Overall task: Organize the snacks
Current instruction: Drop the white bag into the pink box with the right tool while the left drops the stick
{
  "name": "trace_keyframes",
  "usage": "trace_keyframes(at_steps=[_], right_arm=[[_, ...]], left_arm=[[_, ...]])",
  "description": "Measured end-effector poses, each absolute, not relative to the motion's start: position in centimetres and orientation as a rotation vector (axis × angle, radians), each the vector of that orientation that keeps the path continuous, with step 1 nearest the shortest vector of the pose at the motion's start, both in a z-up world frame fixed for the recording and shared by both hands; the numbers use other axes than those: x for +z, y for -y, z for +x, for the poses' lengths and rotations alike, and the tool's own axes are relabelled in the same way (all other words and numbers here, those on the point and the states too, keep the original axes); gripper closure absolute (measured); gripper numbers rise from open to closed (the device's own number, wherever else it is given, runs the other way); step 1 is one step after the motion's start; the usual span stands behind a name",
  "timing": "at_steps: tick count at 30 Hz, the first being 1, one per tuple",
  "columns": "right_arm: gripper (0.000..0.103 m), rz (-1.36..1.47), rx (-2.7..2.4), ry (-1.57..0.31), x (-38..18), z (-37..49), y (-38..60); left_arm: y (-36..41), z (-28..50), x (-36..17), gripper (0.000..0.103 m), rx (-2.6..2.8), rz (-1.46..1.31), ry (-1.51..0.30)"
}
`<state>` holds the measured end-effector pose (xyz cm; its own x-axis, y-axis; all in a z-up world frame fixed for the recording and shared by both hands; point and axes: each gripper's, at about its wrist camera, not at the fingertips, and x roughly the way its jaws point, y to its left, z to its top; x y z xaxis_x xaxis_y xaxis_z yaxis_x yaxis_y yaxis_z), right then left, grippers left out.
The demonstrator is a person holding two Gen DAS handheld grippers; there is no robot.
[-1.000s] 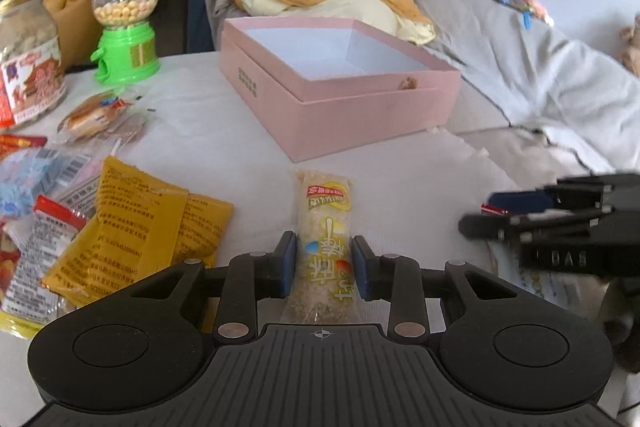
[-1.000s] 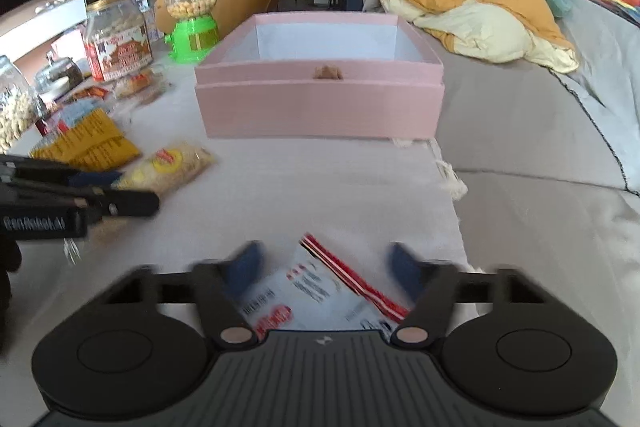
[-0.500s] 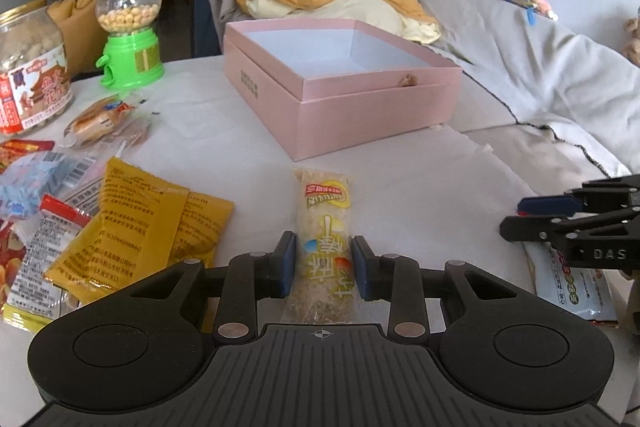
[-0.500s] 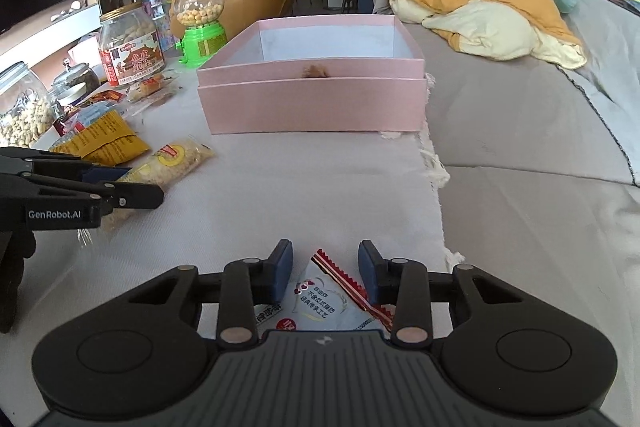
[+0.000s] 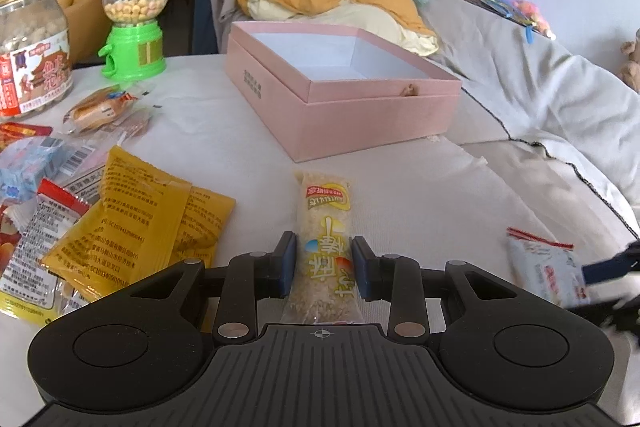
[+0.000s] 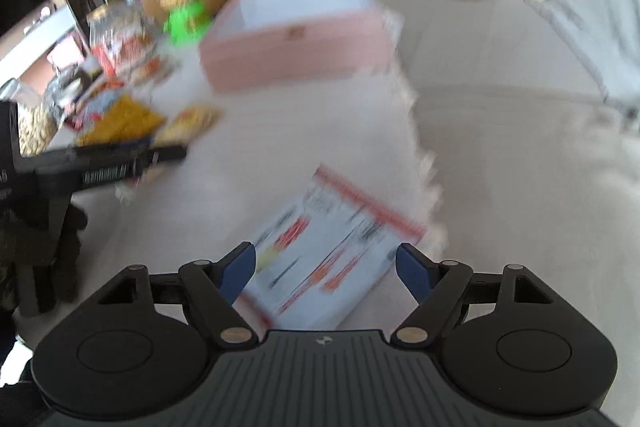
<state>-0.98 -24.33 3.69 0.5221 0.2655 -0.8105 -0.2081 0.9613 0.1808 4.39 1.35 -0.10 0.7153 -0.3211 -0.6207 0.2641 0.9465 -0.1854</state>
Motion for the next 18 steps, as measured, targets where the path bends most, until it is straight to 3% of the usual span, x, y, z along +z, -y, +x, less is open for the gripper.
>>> trace_keyframes(at_steps=[12, 14, 16, 18], right_arm=[[0.011, 0.000, 0.220, -0.880, 1.6, 3.0, 17.8], [0.012, -0.028, 0.205, -0.861, 1.3, 3.9, 17.2], [0.023, -0.065, 0.202, -0.833, 1.1, 4.5, 16.8], [0.026, -0.079, 0.232, -0.825, 1.5, 5.0, 16.8]], left_arm=[[-0.9, 4.4, -0.1, 0.068, -0.313, -0.059, -0.701], [-0.6, 4.3, 0.0, 0.068, -0.306, -0.041, -0.700], [-0.3, 4.2, 0.0, 0.068, -0.299, -0.022, -0.699], [0.0, 4.2, 0.1, 0.068, -0.293, -0.006, -0.699]])
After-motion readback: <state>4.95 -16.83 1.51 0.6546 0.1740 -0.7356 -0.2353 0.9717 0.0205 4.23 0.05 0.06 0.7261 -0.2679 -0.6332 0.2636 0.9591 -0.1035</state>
